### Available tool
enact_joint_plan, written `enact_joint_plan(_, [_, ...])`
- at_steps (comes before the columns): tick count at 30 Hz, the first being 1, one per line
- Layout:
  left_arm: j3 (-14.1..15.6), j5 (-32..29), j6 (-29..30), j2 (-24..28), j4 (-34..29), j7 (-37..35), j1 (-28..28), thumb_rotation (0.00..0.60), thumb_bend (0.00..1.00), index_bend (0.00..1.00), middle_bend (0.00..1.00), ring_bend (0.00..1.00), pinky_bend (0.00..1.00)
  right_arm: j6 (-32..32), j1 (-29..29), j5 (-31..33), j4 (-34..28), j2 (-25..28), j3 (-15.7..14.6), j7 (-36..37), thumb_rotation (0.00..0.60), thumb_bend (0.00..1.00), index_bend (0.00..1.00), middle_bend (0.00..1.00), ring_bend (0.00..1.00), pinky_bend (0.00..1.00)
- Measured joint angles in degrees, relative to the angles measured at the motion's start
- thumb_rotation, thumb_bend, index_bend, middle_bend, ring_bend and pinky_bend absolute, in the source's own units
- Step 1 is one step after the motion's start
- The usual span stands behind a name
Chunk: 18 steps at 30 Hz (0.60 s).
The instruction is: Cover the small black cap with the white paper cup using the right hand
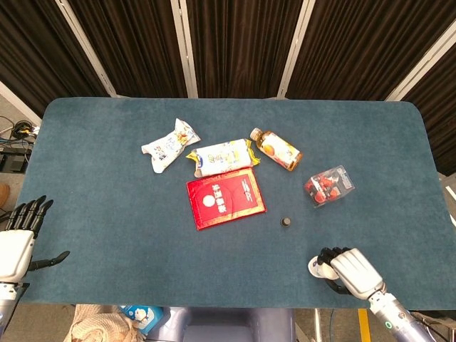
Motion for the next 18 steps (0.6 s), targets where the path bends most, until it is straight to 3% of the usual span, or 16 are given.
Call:
enact_joint_plan(9, [-0.04, -0.12, -0.29, -0.04, -0.04, -0.04, -0.15, 0.600, 0.00, 0.00, 0.00, 0.00, 0.02, -1.20, 3.25, 4.47, -5.13, 0.09, 5.36, -2.68, 0.600, 0.39, 0.54, 0.36, 0.44, 0.54])
enact_joint_plan(18, [-0.22, -0.48, -0.53, 0.23, -0.06, -1.06, -0.26, 0.600, 0.00, 0.00, 0.00, 0.00, 0.02, -4.83, 7.29, 12.43, -7.27, -4.01, 10.66, -9.29, 0.600, 0.39, 0.54, 0.36, 0.44, 0.54])
